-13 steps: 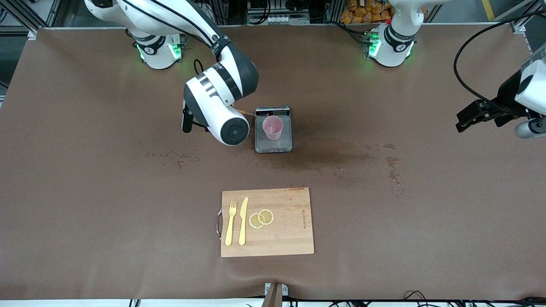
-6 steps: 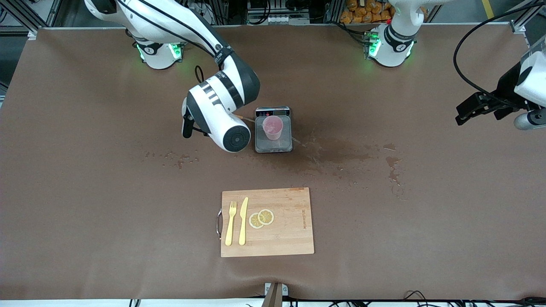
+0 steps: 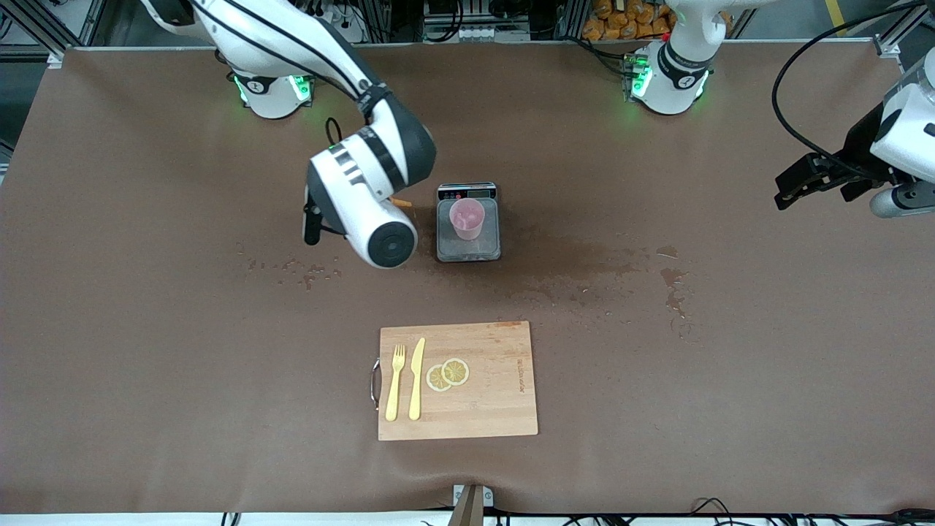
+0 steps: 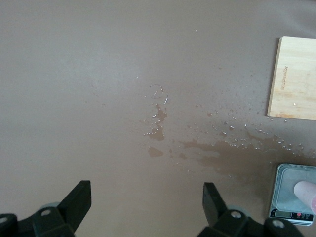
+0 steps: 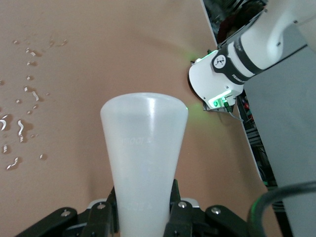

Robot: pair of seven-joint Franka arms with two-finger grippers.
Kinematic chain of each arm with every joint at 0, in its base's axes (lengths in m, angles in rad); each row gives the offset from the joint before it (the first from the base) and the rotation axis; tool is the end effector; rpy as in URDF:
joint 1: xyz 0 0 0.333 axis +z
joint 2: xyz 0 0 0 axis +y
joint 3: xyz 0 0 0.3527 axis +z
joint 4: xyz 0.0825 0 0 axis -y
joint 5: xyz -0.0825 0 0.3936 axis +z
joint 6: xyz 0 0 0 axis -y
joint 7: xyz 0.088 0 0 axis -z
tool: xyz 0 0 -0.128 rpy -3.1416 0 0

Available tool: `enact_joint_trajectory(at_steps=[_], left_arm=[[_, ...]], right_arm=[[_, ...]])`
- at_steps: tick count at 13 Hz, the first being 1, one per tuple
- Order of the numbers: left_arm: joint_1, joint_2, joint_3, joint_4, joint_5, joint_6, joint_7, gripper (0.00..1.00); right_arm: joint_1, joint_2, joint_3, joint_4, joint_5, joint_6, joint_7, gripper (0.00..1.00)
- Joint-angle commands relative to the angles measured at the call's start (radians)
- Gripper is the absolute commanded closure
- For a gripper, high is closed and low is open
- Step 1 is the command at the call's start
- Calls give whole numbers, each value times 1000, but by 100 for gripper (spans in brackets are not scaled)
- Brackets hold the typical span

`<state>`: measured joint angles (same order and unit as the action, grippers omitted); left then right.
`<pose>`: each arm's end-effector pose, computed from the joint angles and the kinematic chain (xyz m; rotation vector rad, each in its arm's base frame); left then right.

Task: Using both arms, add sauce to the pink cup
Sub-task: 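Carry the bottle back toward its spot with the right gripper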

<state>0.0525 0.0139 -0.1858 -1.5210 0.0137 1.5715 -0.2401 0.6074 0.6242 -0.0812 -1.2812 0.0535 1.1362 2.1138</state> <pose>0.5656 -0.0732 0.6565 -3.1324 -0.1679 -0.0600 0.5487 0.3414 0.3673 1.6736 -1.7036 -0.2439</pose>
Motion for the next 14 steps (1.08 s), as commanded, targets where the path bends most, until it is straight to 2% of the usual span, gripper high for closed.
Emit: enact_joint_trajectory(at_steps=[1,5,7,10,13,14], left_arm=[[-5,-40,9,-30,-11,-14,27,0],[-10,-17,9,-22,-9,-15,25,0],[-10,-15,9,-21,-9,-14,25,0],[-10,-12,9,-21,-8,-11,25,0],[-10,4,11,-21,-4,-10,25,0],[-5,6,11,-19,-4,-8,25,0]], right_arm=[[-145,-96,14,-7,78,-41,-148,64],[-273,-143,18,-9,91,-75,-357,63],[-340,-155,15,-9,155,-81,-420,62],[-431,-162,17,-9,178,-96,-579,60],[-564,-156,15,-10,304,-127,-740,60],[-592,-153,15,-12,312,-137,-796,60]])
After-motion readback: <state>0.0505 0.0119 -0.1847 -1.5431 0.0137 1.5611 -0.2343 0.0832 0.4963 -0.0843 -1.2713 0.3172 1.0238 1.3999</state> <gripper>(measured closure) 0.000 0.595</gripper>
